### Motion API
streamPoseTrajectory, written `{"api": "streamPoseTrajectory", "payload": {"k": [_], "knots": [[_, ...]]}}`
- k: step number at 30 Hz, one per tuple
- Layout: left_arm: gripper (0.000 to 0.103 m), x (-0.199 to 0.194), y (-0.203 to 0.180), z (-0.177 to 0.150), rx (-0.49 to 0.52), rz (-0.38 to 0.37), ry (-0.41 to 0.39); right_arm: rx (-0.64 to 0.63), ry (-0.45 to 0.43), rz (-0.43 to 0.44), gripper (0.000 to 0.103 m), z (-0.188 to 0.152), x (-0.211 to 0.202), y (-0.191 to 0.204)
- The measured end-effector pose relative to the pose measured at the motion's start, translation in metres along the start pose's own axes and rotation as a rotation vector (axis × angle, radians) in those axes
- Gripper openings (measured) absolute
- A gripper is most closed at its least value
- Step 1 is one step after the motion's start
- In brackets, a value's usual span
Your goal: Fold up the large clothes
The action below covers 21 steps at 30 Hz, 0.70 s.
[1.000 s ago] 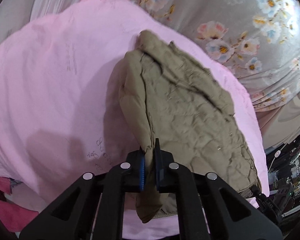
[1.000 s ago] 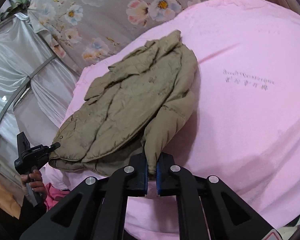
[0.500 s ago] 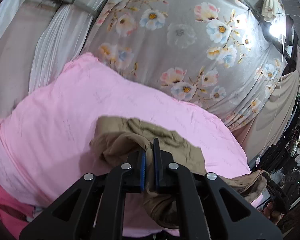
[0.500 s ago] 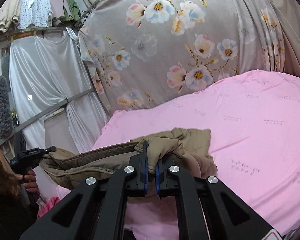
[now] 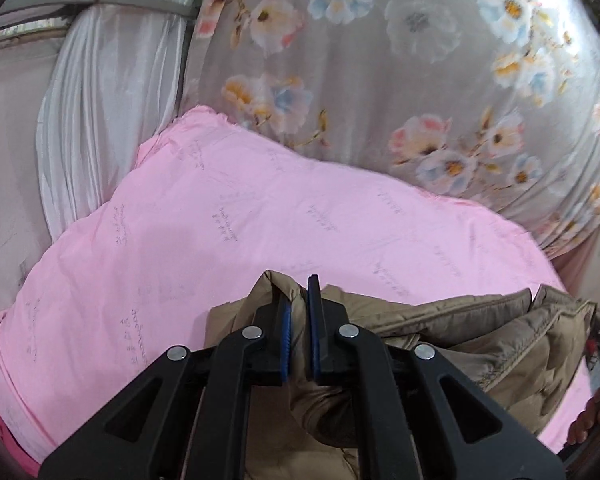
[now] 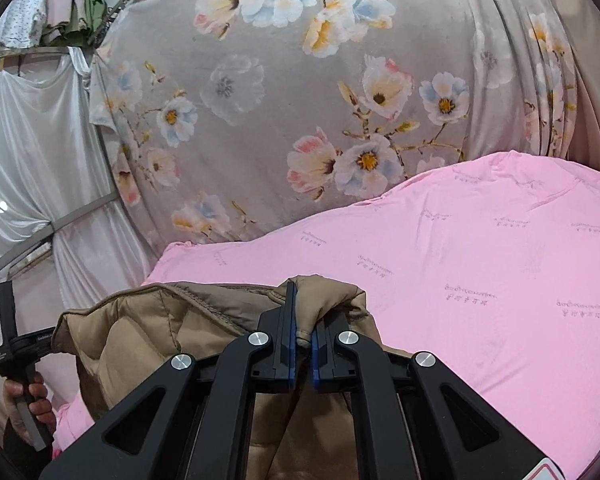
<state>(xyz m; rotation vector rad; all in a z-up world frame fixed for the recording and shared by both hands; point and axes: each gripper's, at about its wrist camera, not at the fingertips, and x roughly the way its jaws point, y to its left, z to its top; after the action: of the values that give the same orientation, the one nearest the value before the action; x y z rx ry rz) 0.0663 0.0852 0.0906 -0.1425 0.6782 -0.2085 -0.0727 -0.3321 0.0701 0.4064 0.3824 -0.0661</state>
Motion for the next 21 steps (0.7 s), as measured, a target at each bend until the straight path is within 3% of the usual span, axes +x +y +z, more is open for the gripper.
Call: {"api": "streamPoseTrajectory", "payload": {"k": [9, 15, 21], "knots": [[0.007, 0.126, 0.009, -0.018, 0.032, 0.108, 0.148, 0.012, 0.149, -0.139, 0.005, -0.029, 0.119, -0.023], [0.009, 0.169, 0.01, -0.036, 0.062, 0.148, 0.179, 0.033, 0.241, -0.182, 0.005, -0.051, 0.165, -0.04], [0.01, 0.193, 0.015, -0.05, 0.049, 0.13, 0.191, 0.047, 0.311, -0.205, 0.005, -0.074, 0.189, -0.051]]}}
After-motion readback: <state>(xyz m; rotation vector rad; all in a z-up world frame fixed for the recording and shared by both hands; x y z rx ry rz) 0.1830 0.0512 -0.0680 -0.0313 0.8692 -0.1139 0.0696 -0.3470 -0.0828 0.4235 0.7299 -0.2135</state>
